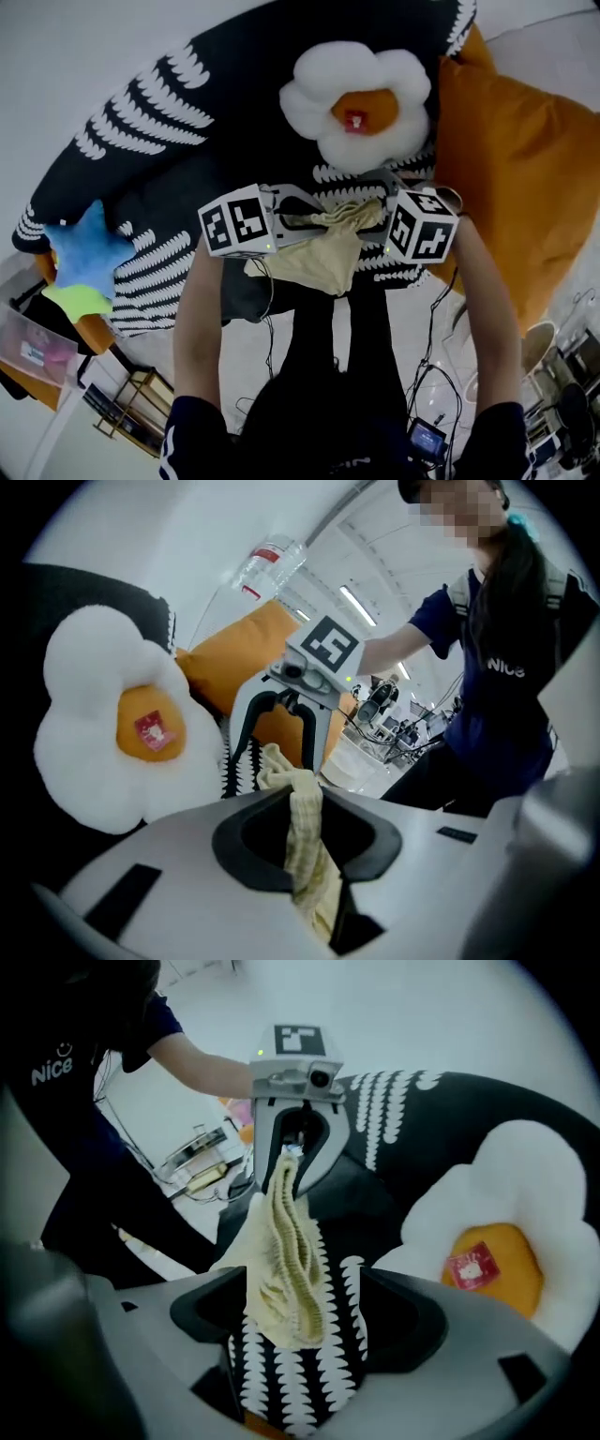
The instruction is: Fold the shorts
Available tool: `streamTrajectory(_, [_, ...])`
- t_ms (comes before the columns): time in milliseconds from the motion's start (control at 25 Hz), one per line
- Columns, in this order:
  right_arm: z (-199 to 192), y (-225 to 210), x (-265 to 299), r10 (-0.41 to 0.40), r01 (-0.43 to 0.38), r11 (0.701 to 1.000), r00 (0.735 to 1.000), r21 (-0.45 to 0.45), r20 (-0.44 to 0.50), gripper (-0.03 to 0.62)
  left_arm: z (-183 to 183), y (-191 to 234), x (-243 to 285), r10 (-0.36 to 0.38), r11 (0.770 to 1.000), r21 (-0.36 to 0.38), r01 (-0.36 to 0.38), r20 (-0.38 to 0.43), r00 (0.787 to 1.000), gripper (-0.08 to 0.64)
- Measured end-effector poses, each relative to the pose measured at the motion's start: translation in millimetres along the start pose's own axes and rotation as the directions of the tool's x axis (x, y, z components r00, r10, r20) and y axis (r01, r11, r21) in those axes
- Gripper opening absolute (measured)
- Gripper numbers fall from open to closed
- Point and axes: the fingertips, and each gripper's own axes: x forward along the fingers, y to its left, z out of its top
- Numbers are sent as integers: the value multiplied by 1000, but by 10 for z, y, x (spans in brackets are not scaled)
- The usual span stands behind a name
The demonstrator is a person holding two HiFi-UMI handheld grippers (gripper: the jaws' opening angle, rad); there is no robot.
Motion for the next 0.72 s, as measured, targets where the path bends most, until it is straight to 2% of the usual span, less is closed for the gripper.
streamTrajectory(80, [43, 77, 20, 84, -84, 996, 996, -4, -27, 387, 98, -111, -106, -28, 1000, 12, 28, 30, 999, 71])
streamTrajectory(160, [148, 176, 43, 134, -135, 991, 990, 22, 33, 381, 168, -252, -166, -81, 997, 0, 81, 61, 995, 71])
streamTrajectory(200, [204, 234, 49, 152, -154, 988, 986, 29, 68, 358, 187, -303, -189, -102, 995, -10, 103, 75, 992, 71])
streamTrajectory(240, [246, 279, 50, 164, -167, 986, 982, 27, 92, 306, 190, -325, -218, -112, 993, -24, 115, 86, 990, 71])
streamTrajectory(280, [279, 300, 39, 171, -174, 984, 979, 21, 108, 206, 175, -316, -257, -109, 993, -41, 113, 92, 990, 71])
streamTrajectory(320, [313, 298, 11, 174, -178, 984, 977, 22, 125, 121, 147, -282, -310, -93, 993, -60, 99, 93, 991, 71])
streamTrajectory(360, [359, 278, -41, 175, -182, 983, 974, 31, 147, 86, 125, -234, -380, -69, 994, -79, 77, 93, 993, 71])
streamTrajectory(480, [643, 117, -333, 164, -188, 979, 955, 77, 249, 74, 265, -41, -724, 38, 994, -106, -22, 151, 988, 71])
streamTrajectory(560, [958, -32, -596, 148, -198, 974, 922, 106, 359, 74, 497, 55, -1062, 122, 989, -114, -98, 228, 966, 71])
streamTrajectory(640, [1296, -124, -854, 132, -210, 971, 871, 116, 473, 73, 714, 37, -1402, 179, 982, -110, -153, 300, 937, 71])
streamTrajectory(680, [1445, -142, -974, 117, -194, 976, 855, 102, 506, 71, 804, -7, -1543, 199, 979, -97, -177, 322, 926, 71])
streamTrajectory(720, [1572, -151, -1088, 89, -148, 986, 854, 75, 512, 69, 891, -68, -1663, 221, 975, -78, -207, 331, 918, 71])
